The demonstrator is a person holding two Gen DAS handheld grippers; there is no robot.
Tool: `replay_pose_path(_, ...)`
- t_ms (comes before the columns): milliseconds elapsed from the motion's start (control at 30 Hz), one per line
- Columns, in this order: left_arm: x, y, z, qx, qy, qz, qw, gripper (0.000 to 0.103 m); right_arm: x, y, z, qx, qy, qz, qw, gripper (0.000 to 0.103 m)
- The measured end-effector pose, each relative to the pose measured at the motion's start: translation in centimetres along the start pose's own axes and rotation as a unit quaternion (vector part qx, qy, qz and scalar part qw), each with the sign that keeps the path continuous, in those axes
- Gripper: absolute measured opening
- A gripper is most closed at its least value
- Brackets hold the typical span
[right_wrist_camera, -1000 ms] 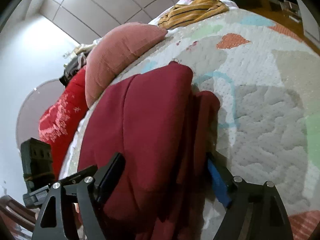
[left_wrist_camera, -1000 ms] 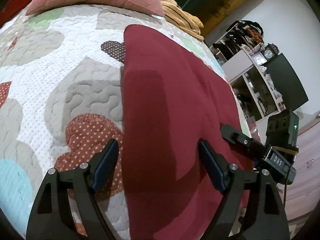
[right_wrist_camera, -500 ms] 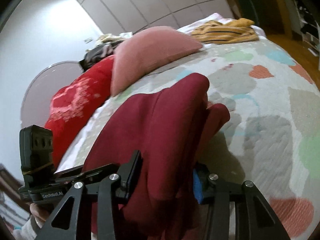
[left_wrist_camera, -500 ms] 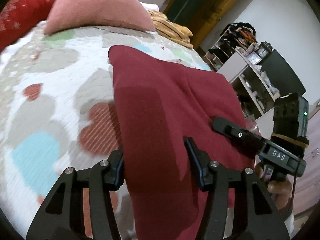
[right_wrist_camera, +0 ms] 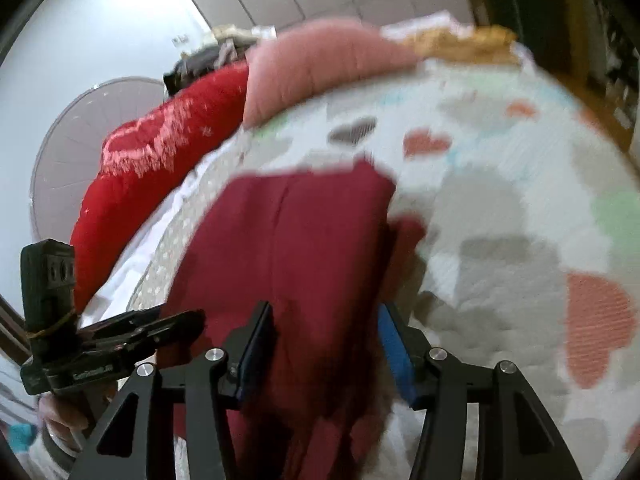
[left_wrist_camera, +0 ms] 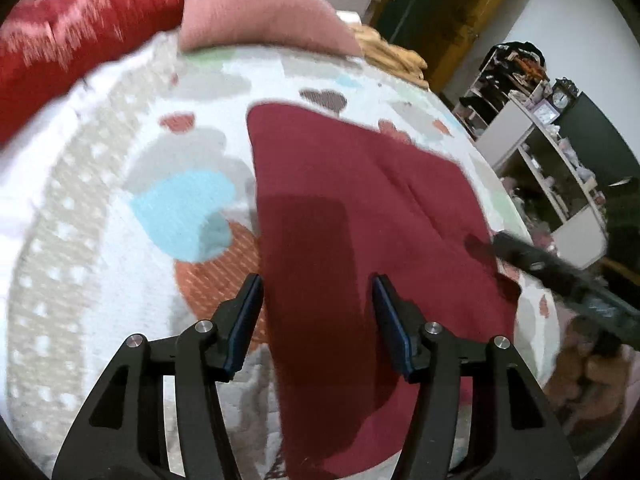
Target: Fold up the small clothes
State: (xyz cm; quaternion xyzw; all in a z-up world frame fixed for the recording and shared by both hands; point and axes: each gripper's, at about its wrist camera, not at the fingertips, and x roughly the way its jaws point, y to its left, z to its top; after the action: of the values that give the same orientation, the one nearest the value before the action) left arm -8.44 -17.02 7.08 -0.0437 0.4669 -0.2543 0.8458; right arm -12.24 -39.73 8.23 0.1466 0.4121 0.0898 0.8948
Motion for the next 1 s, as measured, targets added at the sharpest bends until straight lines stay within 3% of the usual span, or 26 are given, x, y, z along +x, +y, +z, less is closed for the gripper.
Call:
replay_pose_path(100, -0.6, -0.3, -0.4, 0.011, -0.013, 0.020, 0.9996, 0.060, -3.1, 2.4, 0.2, -0.045, -0.042, 0.012, 0.998, 0.049)
replay_pose_path(200, 0.0, -0.3, -0.9, 0.013, -0.013, 0.043, 0.9989, 0.060, -3.1, 5.4, -0.5, -0.101, -0.036, 0.023, 0.994, 0.039)
replay_pose_path(333, -0.2, -0.5, -1.5, 0.016, -0.027, 0.051, 0.9982, 0.060, 0.6, 5.2, -2.8, -0.102, 0.012, -0.041, 0.994, 0.033)
replay_pose_path(400, -0.3, -0.8, -1.6, 0.022, -0.031, 0.060, 0.9975, 0.060, 1.8, 4.3, -4.0, -0.094, 0.024, -0.054, 0.994, 0.034)
replay_pose_path(600, -1.7, -1.6, -2.2, 0.024, -0.049, 0.082, 0.9952, 0.060, -1.3, 5.0, -4.0, -0.071, -0.013, -0.049, 0.996, 0.034)
replay_pose_path(700, -2.4, -1.9, -2.4, 0.023, -0.056, 0.086, 0.9944, 0.060, -3.2, 5.4, -4.2, -0.057, -0.034, -0.052, 0.996, 0.049)
replay_pose_path(900, -4.2, -2.7, -2.9, 0.028, -0.080, 0.107, 0.9906, 0.060, -4.6, 6.3, -4.5, -0.048, -0.044, -0.090, 0.994, 0.050)
replay_pose_path(1000, -4.6, -2.9, -3.0, 0.025, -0.079, 0.107, 0.9908, 0.060, -4.8, 6.2, -4.5, -0.031, -0.046, -0.088, 0.995, 0.050)
